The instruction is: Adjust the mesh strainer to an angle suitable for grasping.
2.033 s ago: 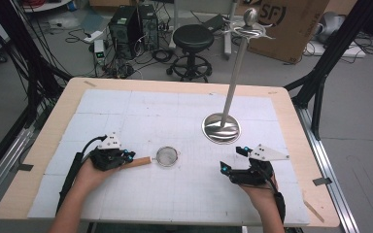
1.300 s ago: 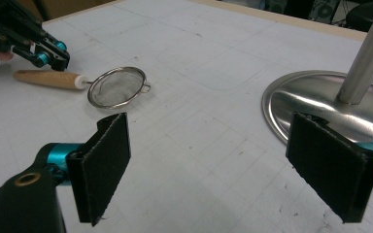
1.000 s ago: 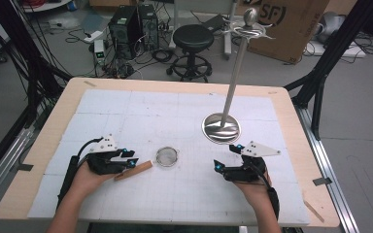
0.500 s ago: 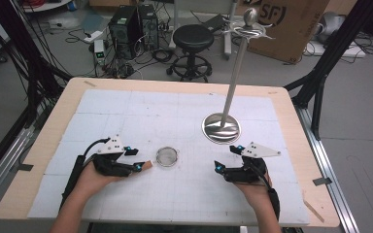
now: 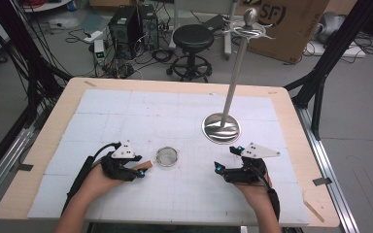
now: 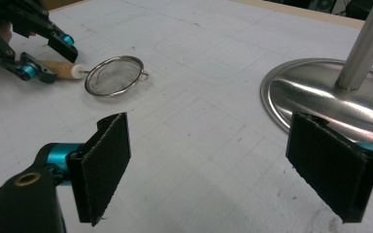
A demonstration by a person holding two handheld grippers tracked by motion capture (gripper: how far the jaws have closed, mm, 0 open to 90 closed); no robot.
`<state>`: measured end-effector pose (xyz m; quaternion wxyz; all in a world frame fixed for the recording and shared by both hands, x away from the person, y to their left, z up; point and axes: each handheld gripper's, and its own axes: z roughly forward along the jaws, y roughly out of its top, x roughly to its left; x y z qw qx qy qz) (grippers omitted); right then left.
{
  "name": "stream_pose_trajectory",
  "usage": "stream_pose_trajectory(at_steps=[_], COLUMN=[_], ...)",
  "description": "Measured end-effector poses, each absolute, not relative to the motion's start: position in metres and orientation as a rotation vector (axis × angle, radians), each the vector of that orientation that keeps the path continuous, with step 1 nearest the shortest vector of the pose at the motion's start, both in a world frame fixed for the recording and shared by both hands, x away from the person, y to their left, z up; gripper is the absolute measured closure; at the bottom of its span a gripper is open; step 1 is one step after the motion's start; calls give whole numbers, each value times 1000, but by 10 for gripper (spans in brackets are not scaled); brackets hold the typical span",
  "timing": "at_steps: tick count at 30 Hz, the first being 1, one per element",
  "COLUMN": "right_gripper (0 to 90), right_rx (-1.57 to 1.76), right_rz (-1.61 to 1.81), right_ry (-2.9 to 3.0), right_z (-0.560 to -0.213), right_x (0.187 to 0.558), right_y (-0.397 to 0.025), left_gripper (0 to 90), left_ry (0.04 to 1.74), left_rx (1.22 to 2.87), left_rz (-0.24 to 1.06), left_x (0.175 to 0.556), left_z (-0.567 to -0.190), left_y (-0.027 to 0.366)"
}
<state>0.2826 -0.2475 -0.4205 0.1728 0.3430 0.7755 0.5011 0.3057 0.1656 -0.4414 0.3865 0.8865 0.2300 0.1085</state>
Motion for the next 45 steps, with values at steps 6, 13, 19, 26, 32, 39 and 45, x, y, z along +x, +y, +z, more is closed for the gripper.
stream_pose_trajectory(at_steps=[6,13,19,26,32,39,45], right_gripper=[152,152,152,152,152,152,152], right_rx=[973,974,977,970,977,964,959], right_rz=[1417,1418,1418,1417,1416,1431,1453], right_ry=[2208,2209,2211,2210,2214,2215,2196], right_z=[-421,-421,-421,-421,-422,-421,-417], right_x=[283,282,282,282,281,285,293], right_y=[-246,-246,-245,-246,-245,-244,-241], left_gripper=[673,675,675,674,613,559,549], left_ry=[542,510,430,366,379,404,428], left_rx=[2269,2271,2287,2282,2282,2280,2274], left_rz=[273,247,216,198,181,169,167], left_x=[304,302,296,289,290,289,284], left_z=[-440,-440,-440,-441,-441,-442,-442], left_y=[165,162,145,126,126,137,152])
